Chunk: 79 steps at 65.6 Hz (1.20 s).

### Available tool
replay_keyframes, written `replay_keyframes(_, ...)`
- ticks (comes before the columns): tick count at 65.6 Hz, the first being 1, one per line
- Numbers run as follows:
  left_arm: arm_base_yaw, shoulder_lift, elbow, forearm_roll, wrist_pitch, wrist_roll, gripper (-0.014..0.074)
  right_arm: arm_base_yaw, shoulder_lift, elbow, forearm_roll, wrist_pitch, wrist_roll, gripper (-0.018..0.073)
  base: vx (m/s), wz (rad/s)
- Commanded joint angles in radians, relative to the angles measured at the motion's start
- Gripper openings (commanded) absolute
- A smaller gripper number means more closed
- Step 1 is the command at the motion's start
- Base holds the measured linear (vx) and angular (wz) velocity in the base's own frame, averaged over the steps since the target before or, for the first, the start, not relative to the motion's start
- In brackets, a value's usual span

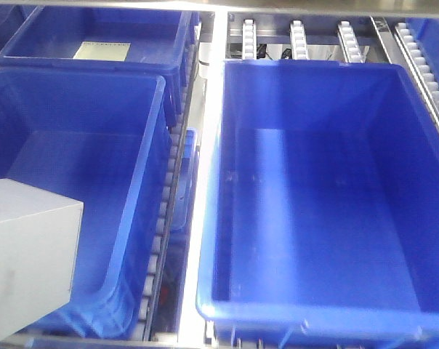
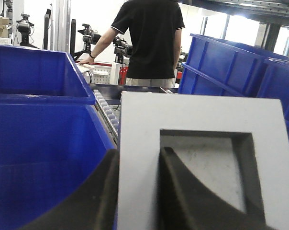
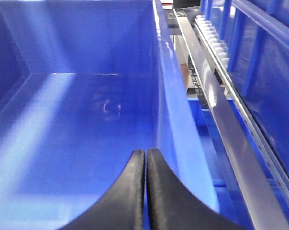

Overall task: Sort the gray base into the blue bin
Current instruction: 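Turn the base toward the shelf and stop over an empty blue bin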

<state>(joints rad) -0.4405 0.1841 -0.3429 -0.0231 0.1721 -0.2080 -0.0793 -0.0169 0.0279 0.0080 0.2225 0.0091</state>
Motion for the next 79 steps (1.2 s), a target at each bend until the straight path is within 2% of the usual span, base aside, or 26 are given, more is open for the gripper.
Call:
replay_keyframes(1,-0.006,0.01,-0.028,-0.005,-0.109,-0.007,0.0004,0.0,0.003,0.001,-0.008,-0.075,-0.009,-0.0005,0.16,0.02)
replay_keyframes(32,-0.006,0.01,-0.028,-0.005,-0.109,-0.007,0.0004,0.0,0.003,0.001,-0.008,-0.075,-0.009,-0.0005,0.14,-0.12)
replay_keyframes(79,-0.006,0.01,-0.028,-0.005,-0.109,-0.007,0.0004,0.0,0.003,0.001,-0.008,-0.075,-0.009,-0.0005,0.01,-0.01)
